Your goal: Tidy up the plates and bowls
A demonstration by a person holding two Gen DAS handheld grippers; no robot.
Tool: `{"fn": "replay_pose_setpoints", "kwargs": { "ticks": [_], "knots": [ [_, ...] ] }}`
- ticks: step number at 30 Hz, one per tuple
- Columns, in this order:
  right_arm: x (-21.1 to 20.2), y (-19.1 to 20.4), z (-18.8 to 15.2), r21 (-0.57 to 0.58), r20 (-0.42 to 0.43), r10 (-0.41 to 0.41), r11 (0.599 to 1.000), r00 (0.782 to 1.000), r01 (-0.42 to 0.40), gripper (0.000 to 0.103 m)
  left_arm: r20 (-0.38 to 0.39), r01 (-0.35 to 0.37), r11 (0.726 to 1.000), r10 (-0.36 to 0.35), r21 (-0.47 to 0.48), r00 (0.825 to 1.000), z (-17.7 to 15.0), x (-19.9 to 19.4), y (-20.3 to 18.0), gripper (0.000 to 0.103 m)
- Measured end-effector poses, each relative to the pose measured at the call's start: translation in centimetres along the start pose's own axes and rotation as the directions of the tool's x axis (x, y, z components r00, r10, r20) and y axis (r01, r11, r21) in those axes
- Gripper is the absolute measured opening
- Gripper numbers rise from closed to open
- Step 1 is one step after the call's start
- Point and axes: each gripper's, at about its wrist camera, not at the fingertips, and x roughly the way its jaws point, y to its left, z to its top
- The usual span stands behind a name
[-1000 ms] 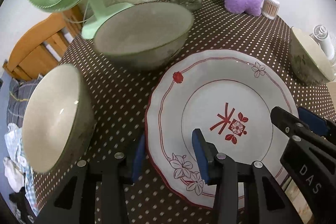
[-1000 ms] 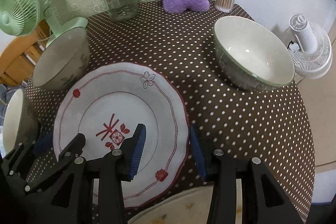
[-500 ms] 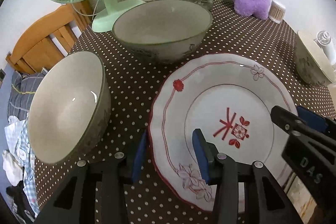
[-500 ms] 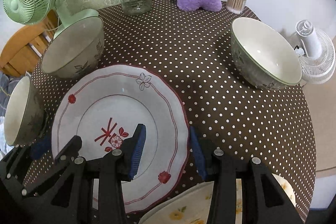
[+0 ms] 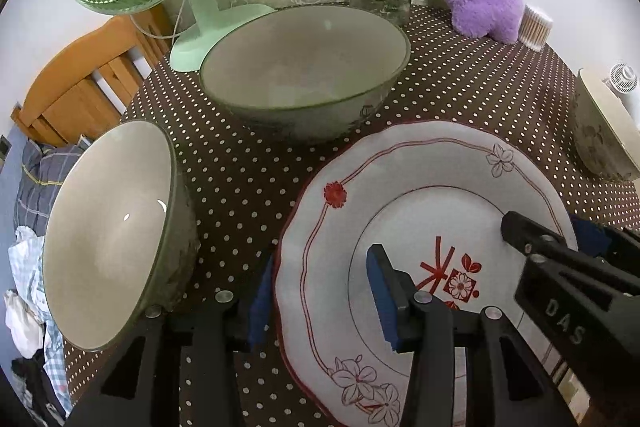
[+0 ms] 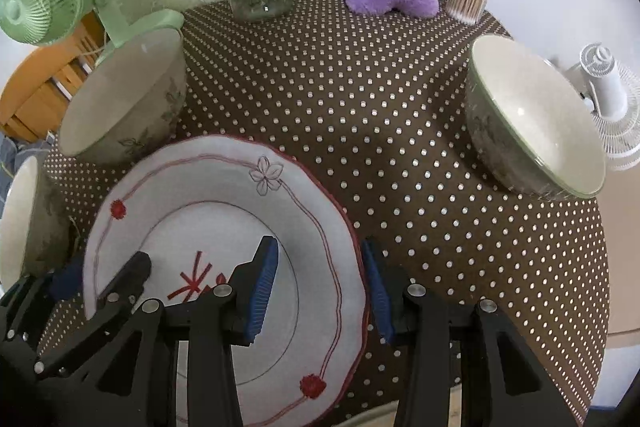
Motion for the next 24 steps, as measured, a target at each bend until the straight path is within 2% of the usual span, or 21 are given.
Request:
{"fn": "replay_pose_setpoints", "kwargs": {
  "ticks": [13, 24],
  "knots": [
    [-1.2, 0.9, -0.5, 0.009, 0.003, -0.018, 1.0, 1.0, 0.018, 0.046, -0.003, -0.013, 1.0, 0.013, -0.021, 1.0, -0.4, -0.8, 0.5, 0.045],
    [-4.7, 1.6, -1.4, 0.036, 0.038, -0.019, 0.999, 0.999, 0.017, 0.046, 0.05, -0.006, 1.0, 0.007, -0.014, 0.999, -0.2, -3.6, 1.5, 0.045]
  ]
}}
